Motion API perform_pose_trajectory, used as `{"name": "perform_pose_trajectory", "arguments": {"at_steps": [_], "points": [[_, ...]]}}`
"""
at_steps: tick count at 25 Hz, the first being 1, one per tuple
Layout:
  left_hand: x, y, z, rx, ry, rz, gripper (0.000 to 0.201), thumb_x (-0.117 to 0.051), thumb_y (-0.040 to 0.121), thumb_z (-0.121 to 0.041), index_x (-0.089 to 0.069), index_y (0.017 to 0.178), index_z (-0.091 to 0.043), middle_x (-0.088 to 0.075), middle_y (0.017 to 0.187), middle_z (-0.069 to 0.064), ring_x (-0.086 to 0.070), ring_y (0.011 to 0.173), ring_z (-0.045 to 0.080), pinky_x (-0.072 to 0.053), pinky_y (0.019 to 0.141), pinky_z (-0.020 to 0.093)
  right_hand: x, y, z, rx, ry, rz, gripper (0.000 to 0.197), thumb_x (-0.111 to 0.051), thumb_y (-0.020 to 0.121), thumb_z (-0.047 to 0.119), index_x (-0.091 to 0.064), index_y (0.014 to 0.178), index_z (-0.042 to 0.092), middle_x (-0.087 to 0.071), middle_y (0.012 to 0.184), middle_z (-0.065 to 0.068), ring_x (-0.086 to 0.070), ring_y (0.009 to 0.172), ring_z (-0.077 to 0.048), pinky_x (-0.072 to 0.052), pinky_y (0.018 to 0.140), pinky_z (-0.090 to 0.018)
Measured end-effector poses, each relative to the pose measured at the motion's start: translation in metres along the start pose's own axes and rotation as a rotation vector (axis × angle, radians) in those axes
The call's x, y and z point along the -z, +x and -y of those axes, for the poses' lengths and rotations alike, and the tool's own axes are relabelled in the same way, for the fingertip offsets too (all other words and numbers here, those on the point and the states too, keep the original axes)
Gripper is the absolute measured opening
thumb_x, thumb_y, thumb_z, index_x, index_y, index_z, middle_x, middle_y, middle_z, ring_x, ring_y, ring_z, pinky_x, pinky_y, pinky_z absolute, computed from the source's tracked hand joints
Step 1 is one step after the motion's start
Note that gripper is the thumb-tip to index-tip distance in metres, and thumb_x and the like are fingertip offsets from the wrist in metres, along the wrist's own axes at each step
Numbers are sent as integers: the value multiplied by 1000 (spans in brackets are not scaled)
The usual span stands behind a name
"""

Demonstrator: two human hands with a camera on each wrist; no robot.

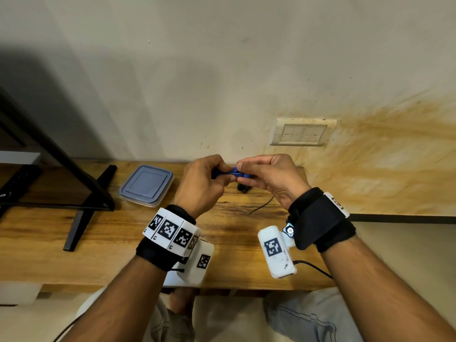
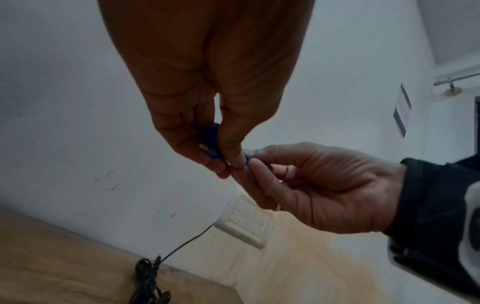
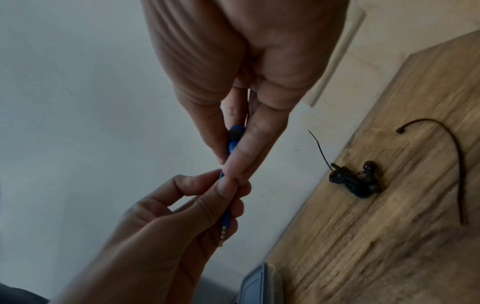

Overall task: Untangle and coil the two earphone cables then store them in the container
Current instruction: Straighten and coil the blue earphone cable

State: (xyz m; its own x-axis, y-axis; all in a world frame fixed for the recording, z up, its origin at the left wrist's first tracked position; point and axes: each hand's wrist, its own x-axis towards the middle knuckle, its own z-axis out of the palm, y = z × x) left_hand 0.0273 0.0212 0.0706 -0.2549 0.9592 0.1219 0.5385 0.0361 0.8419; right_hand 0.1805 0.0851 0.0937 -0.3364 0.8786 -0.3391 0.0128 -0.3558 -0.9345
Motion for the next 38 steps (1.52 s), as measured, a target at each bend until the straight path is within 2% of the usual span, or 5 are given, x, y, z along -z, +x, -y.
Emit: {"name": "perform_pose_trajectory", "arguments": {"at_steps": [5,14,19,25,38], "points": [[-6,7,6,70,-134,-107,8,-76,82,-11,-71,78,-17,-74,80,-2,-70,73,19,-55,63,32,24,28,-8,-29,-201,-176,40,-63,94,39,-71,88,-1,-76,82,-20,-76,74,-28,-64,72,-39],[-19,12,-3,55,-137,-164,7,-77,80,-10,-75,78,-17,-76,88,-5,-69,77,4,-51,64,10,64,66,-77,-195,-1165,-324,31,-66,87,36,-63,77,7,-65,87,-15,-60,76,-31,-43,57,-29],[-24,13,-5,33,-155,-125,4,-76,81,-10,-76,83,-14,-74,86,-8,-66,76,-3,-46,64,4,54,67,-75,-276,-992,-356,22,-71,82,28,-64,77,7,-66,85,-14,-63,79,-32,-50,66,-34],[-24,17,-5,64,-348,-22,6,-74,82,-4,-75,87,-7,-73,74,-5,-62,59,-7,-47,62,10,9,28,-32,50,67,-120,9,-63,91,0,-69,96,-1,-72,82,-13,-68,66,-18,-58,65,-30],[-11,9,-4,146,-691,18,12,-66,83,11,-59,83,1,-73,74,15,-67,56,14,-51,53,20,2,23,-29,262,-134,48,26,-63,90,-6,-73,95,17,-75,82,3,-70,80,-15,-59,80,-35]]}}
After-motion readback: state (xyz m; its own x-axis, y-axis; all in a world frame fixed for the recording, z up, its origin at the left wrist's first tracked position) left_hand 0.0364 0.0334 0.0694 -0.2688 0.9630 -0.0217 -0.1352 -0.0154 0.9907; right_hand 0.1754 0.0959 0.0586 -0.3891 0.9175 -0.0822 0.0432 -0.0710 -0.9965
